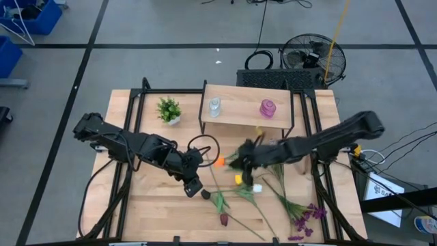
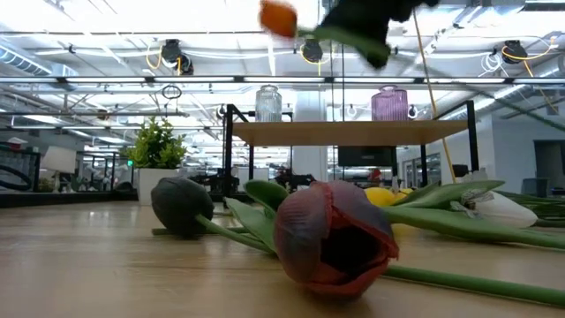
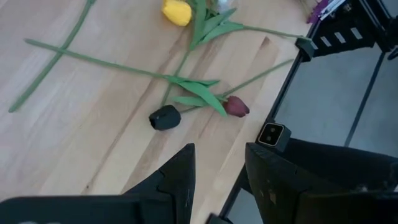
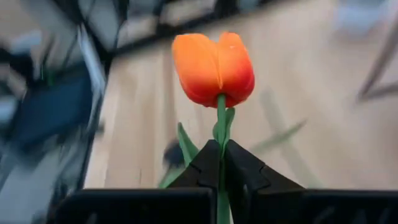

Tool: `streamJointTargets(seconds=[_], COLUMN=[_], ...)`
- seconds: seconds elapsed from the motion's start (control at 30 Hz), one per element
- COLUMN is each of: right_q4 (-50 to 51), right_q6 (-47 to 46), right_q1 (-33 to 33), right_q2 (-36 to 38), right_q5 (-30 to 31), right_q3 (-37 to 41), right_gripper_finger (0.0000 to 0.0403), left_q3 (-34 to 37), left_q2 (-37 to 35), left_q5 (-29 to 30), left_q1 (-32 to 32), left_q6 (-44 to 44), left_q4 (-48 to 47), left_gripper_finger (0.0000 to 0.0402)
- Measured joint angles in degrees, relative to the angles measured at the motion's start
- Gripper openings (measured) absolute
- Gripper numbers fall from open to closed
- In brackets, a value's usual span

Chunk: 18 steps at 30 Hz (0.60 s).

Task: Pick and place flowers into a vace then onto a shelf
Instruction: Put the orange tulip into the purple vase

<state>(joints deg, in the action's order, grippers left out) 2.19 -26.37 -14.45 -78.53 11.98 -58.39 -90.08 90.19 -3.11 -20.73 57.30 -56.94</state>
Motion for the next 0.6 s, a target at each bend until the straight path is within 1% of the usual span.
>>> streamJointTargets(seconds=[0.1, 0.17, 0.23, 0.3, 0.37, 0.43, 0.5, 0.6], right_q4=[-3.5, -9.5, -18.4, -29.4, -39.4, -46.6, -49.3, -48.9], right_q6=[3.7, 10.5, 22.4, 37.0, 52.5, 64.4, 70.5, 74.7], right_q1=[1.1, 1.5, 1.8, 1.8, 1.8, 1.9, 2.8, 5.8], right_q2=[7.3, 11.7, 15.3, 17.8, 19.2, 19.9, 20.2, 20.2], right_q5=[8.8, 16.8, 24.4, 29.3, 30.0, 30.5, 32.0, 33.2], right_q3=[0.0, 0.0, 0.0, 0.0, 0.0, 0.0, 0.0, 0.0], right_gripper_finger=[0.0003, 0.0003, 0.0002, 0.0002, 0.0001, 0.0001, 0.0001, 0.0001], left_q3=[0.0, 0.0, 0.0, -0.1, -0.1, 0.0, 0.0, -0.1], left_q2=[-0.4, -0.5, -0.9, -1.3, -1.3, -1.6, -2.0, -1.9], left_q5=[-0.1, 0.6, 1.5, 2.2, 3.1, 3.7, 4.4, 5.1], left_q1=[0.0, 0.1, 0.1, 0.5, 0.9, 1.0, 1.5, 2.0], left_q6=[-0.2, -0.4, -0.9, -0.9, -0.9, -1.4, -1.7, -1.7], left_q4=[0.1, 0.0, 0.1, 0.2, 0.2, 0.2, 0.3, 0.2], left_gripper_finger=[0.0145, 0.0145, 0.0145, 0.0145, 0.0145, 0.0145, 0.0145, 0.0145])
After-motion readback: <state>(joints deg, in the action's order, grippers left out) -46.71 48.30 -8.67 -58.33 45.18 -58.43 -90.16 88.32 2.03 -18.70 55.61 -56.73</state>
